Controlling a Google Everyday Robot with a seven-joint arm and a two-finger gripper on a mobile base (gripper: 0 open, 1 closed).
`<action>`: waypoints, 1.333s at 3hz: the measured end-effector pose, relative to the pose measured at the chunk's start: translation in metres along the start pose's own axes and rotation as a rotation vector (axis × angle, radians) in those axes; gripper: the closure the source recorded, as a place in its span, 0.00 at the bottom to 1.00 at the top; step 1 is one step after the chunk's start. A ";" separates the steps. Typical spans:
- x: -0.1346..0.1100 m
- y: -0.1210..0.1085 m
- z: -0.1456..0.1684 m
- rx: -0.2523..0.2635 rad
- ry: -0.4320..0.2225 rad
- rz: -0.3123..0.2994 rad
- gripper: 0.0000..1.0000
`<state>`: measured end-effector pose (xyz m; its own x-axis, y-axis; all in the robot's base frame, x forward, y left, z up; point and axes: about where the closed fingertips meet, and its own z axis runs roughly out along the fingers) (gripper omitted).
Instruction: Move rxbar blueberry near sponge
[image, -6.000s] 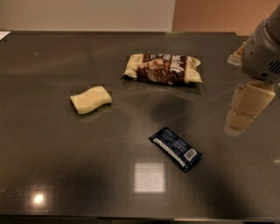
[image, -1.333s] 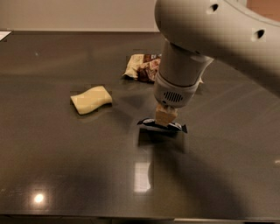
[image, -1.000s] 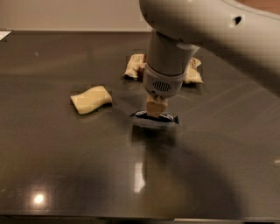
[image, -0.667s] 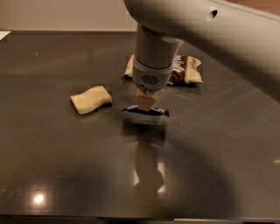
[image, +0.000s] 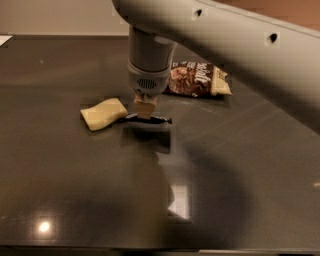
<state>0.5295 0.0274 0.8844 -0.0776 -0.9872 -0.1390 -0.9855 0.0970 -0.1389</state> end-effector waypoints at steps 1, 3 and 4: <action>-0.015 -0.010 0.007 -0.004 -0.002 -0.030 0.59; -0.024 -0.014 0.014 -0.015 -0.025 -0.065 0.13; -0.025 -0.014 0.014 -0.013 -0.027 -0.066 0.00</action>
Offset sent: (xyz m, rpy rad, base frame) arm 0.0228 0.0334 -0.0155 0.0345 0.0260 0.1164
